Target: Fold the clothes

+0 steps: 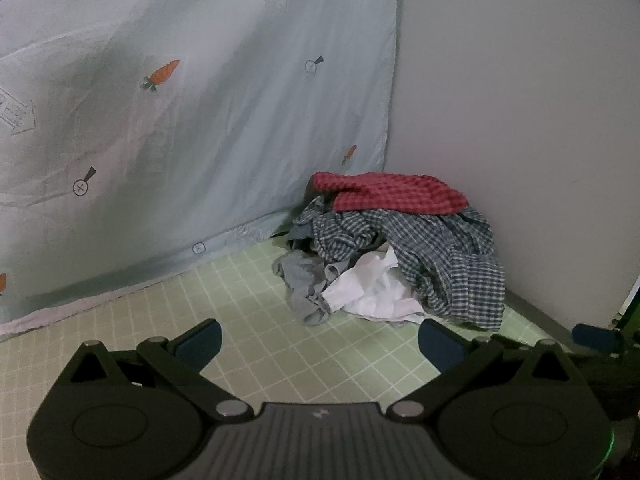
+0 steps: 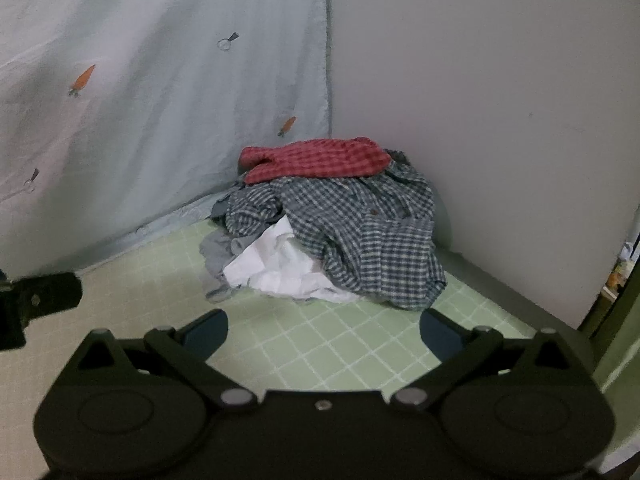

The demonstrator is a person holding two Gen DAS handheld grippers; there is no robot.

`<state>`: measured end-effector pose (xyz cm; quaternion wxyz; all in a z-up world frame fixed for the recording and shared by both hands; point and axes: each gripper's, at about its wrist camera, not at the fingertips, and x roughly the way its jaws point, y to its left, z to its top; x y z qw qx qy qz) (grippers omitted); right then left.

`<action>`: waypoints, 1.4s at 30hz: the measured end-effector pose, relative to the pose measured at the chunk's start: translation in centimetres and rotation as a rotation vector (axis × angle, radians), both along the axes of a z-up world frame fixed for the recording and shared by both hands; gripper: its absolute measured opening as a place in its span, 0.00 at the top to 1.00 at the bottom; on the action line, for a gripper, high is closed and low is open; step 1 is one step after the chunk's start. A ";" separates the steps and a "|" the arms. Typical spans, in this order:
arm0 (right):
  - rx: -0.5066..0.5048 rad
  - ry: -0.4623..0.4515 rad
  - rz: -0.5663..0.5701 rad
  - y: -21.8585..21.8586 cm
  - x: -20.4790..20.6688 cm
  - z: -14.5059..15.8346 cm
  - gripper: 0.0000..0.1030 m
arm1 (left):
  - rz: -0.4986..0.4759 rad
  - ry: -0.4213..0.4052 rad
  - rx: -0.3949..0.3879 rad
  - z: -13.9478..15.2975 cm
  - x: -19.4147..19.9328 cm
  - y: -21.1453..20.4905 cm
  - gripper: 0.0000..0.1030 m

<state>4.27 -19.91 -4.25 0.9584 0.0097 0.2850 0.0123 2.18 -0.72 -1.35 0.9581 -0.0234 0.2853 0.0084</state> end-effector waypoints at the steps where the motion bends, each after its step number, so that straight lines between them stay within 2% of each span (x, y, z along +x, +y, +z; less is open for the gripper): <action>1: 0.001 -0.004 -0.003 -0.2 0.5 -0.1 0.00 | 0.003 0.005 0.001 -0.1 0.3 0.0 0.00; 7: 0.043 -0.020 0.016 -1.5 5.4 -1.0 0.00 | 0.056 0.078 -0.042 -0.9 5.0 1.1 0.00; 10: 0.096 -0.044 0.034 -2.1 8.7 -1.4 0.00 | 0.079 0.114 -0.059 -1.5 8.5 2.0 0.00; 13: 0.079 -0.044 0.050 -2.2 13.6 -1.7 0.00 | 0.099 0.140 -0.076 -1.7 12.7 2.6 0.00; 20: -0.006 -0.089 0.002 -2.8 27.5 -2.0 0.00 | 0.046 0.166 -0.091 -2.2 25.8 2.4 0.00; 24: 0.025 -0.102 -0.053 -4.4 33.7 -2.4 0.01 | -0.008 0.161 -0.116 -3.0 34.1 1.4 0.03; 27: 0.050 -0.112 -0.093 -5.6 38.3 -2.7 0.10 | -0.075 0.152 -0.169 -3.7 39.4 0.4 0.12; 30: 0.086 -0.106 -0.105 -6.6 41.2 -2.8 0.18 | -0.121 0.151 -0.254 -4.9 43.9 -0.7 0.25; 31: 0.095 -0.097 -0.108 -6.9 42.0 -2.8 0.24 | -0.130 0.153 -0.278 -5.3 45.1 -1.0 0.32; 32: 0.107 -0.072 -0.096 -7.1 42.5 -3.1 0.34 | -0.135 0.156 -0.296 -5.8 46.0 -1.5 0.39; 33: 0.118 -0.047 -0.084 -7.2 43.1 -3.4 0.41 | -0.135 0.162 -0.308 -6.3 46.7 -1.8 0.55; 34: 0.130 -0.021 -0.073 -7.4 43.6 -3.7 0.56 | -0.126 0.168 -0.320 -6.7 47.1 -1.9 0.76; 35: 0.141 0.004 -0.061 -7.6 44.2 -4.0 0.72 | -0.115 0.175 -0.333 -7.1 47.4 -1.9 0.86; 37: 0.162 0.049 -0.038 -7.9 45.1 -4.5 0.93 | -0.094 0.155 -0.350 -7.1 46.4 -1.5 0.97; 38: 0.158 0.020 -0.034 -7.7 44.3 -4.2 0.95 | -0.088 0.137 -0.345 -6.9 45.7 -1.2 0.97; 42: 0.140 -0.078 -0.005 -6.3 40.4 -2.7 0.99 | -0.058 0.099 -0.247 -5.4 40.7 0.4 0.98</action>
